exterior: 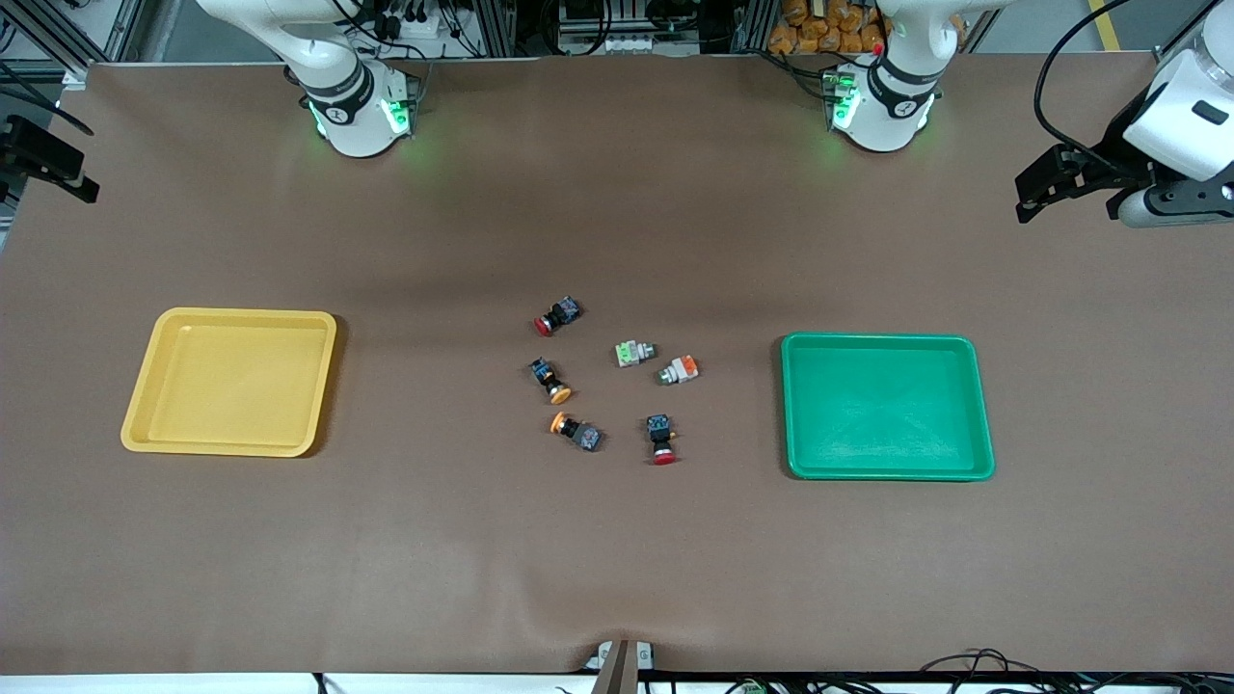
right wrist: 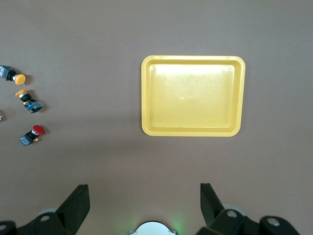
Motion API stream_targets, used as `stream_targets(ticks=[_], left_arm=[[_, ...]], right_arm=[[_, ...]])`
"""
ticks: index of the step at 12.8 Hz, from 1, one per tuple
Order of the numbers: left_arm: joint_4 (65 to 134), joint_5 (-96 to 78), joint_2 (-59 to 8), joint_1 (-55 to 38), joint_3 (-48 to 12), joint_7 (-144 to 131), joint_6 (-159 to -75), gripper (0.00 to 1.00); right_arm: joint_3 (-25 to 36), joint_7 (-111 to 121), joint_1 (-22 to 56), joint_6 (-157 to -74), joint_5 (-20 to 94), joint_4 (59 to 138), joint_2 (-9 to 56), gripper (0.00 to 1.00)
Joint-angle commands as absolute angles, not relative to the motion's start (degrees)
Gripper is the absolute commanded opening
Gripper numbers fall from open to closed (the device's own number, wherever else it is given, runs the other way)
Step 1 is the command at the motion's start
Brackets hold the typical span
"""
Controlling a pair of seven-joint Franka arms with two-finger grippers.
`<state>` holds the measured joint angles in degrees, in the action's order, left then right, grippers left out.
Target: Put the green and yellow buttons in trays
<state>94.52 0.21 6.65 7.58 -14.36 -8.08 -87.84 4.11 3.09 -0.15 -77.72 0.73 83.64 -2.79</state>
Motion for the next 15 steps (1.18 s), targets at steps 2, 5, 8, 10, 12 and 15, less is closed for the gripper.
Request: stream_targets(ticks=[2,5,8,10,12,15], left_arm=[[93.6,-0.9,7.1,8.1,-14.4,-7.0,-86.7,1.0],[93.2,-0.9,6.2,8.3,-14.3,-7.0,-86.7,1.0],[93.4,-0.9,5.8,8.2,-14.2,-6.9,-86.7,1.0],[93.8,-1.0,5.2,8.1,-14.4,-6.9,-86.7,1.0],[94.5,-1.3,4.1,7.6,-14.6,-8.3,-86.9,1.0],[98.8,-2.3,3.3,7.0,-17.1,-13.5,-91.4,1.0]], right_arm=[[3.9,4.5,-0.2,-76.6,2.2,82.6,-2.2,1.0],[3.9,4.5,-0.2,-76.6,2.2,82.7,-2.2,1.0],[3.9,4.5,-0.1,-76.4,2.2,82.9,-2.2,1.0],[3.9,4.6,-0.1,-76.2,2.2,82.9,-2.1,1.0],[3.9,4.5,-0.1,-76.2,2.2,82.9,-2.1,1.0],[3.9,4.5,0.4,-76.6,2.2,83.5,-2.1,1.0]])
